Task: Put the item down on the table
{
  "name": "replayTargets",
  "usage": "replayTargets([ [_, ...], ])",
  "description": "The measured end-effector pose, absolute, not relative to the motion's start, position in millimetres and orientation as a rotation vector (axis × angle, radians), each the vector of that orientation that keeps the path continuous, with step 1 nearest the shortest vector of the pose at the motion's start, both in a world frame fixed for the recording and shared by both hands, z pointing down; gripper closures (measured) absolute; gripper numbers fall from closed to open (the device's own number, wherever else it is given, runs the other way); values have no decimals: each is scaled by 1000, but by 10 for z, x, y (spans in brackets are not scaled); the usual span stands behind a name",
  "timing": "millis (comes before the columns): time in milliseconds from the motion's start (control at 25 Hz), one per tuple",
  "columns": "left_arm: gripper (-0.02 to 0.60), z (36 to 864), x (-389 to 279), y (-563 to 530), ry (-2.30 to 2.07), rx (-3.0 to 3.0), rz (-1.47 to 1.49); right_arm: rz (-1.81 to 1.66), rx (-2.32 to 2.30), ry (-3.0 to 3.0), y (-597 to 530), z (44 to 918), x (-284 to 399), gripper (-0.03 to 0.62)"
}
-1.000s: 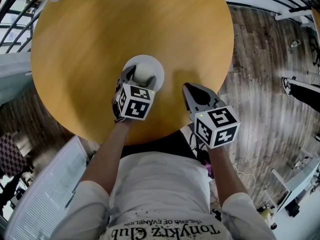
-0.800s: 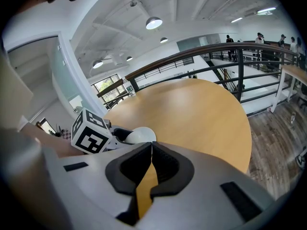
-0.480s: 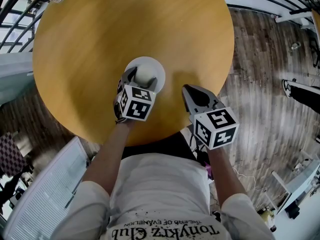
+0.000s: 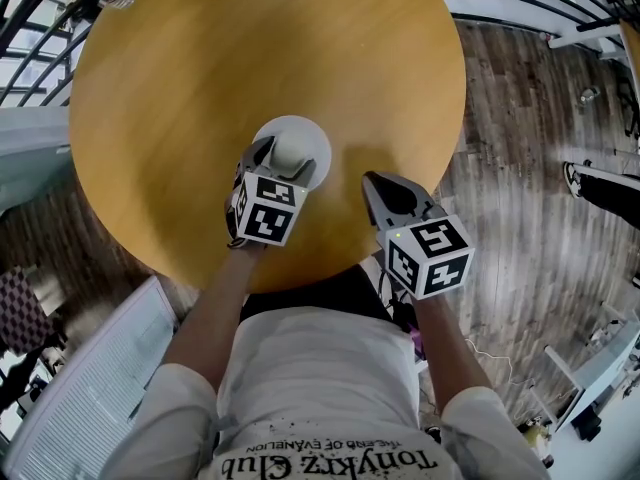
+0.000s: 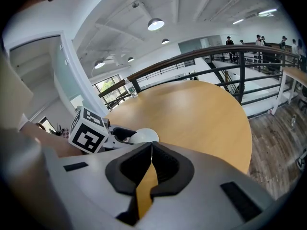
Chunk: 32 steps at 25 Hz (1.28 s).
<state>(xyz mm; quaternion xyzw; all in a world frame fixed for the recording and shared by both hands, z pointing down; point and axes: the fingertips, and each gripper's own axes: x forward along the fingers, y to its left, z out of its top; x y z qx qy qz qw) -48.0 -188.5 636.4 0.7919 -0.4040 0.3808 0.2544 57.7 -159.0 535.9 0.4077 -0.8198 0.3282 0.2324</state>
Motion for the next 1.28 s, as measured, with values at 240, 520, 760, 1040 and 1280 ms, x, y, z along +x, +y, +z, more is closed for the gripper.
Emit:
replayTargets([
  [240,249,6136,-640,-1737,-1104,2193,985,862,1107,-2273,-1542,5275,518,568],
  [520,249,5778,-789,-1428,-1119,2218,939,818,1063,-2290,-1298,5154,430,568],
  [760,268,5298,-785,-1083,-1121,2237,872,781,1045,-2315,-1104,4920,432,568],
  [1040,378,4912,-835,-848,-1196,2209,760,753,1047,-2357,-990,4666,409,568],
  [1280,502,4735,-948,-721,-1242,2191,738,735,1032,-2390,-861,4559,312,568],
])
